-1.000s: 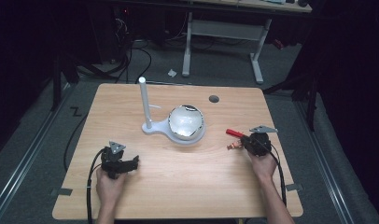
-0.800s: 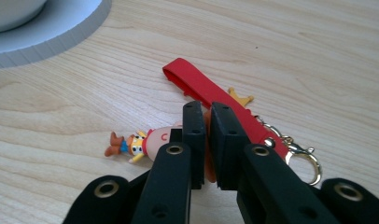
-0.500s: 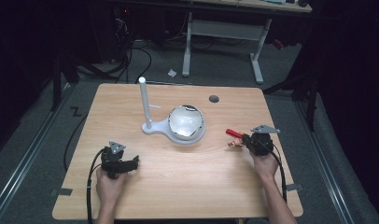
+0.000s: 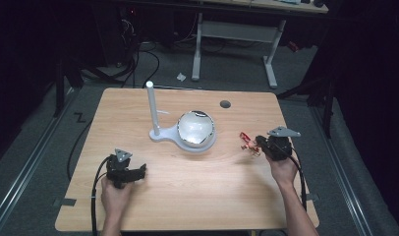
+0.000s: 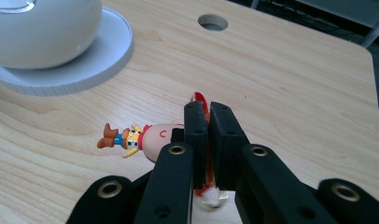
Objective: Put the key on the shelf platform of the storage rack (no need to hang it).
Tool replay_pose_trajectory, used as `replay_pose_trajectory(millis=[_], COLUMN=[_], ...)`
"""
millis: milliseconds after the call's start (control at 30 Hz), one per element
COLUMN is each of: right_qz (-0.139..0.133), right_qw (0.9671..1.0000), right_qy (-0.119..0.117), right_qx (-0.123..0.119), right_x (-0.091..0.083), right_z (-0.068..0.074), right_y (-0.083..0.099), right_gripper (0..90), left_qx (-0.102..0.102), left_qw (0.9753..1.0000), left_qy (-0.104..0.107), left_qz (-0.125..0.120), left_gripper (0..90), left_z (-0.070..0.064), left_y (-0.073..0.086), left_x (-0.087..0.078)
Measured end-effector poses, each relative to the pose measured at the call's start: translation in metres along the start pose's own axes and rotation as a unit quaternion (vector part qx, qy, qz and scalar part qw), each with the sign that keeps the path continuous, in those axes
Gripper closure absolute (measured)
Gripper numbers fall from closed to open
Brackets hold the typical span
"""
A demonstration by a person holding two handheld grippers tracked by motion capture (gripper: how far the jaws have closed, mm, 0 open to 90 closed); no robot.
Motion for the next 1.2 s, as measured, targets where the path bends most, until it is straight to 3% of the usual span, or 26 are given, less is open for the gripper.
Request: replay_pose_trajectory(millis=[633, 1033, 1200], right_qz=[-0.063, -0.077, -0.089], right_qw=[0.9975, 0.9941, 0.9906], right_qy=[-0.023, -0.061, -0.092], right_qx=[-0.022, -0.046, -0.047], right_x=[-0.035, -0.044, -0.048], right_z=[0.006, 0.03, 0.045], right_y=[-0.054, -0.071, -0.079], right_gripper=[86.7, 86.7, 86.6], left_qx=[0.0, 0.0, 0.0], left_qw=[1.0, 1.0, 1.0], left_qy=[0.0, 0.0, 0.0], left_qz=[0.0, 0.0, 0.0], left_gripper=[15.1, 15.1, 15.1], left_z=[0.0, 0.0, 0.0], left_y=[0.0, 0.0, 0.0], left_x=[0.0, 0.0, 0.0])
Point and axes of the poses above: each handheld gripper's, and its own axes: x roughly forward along the jaws, y roughly out of its underside, z roughly to its left, the point moved 6 cm from there along x, roughly forward along the jaws, and after that the axes turned 8 degrees about -z, right-handed, at the moved point
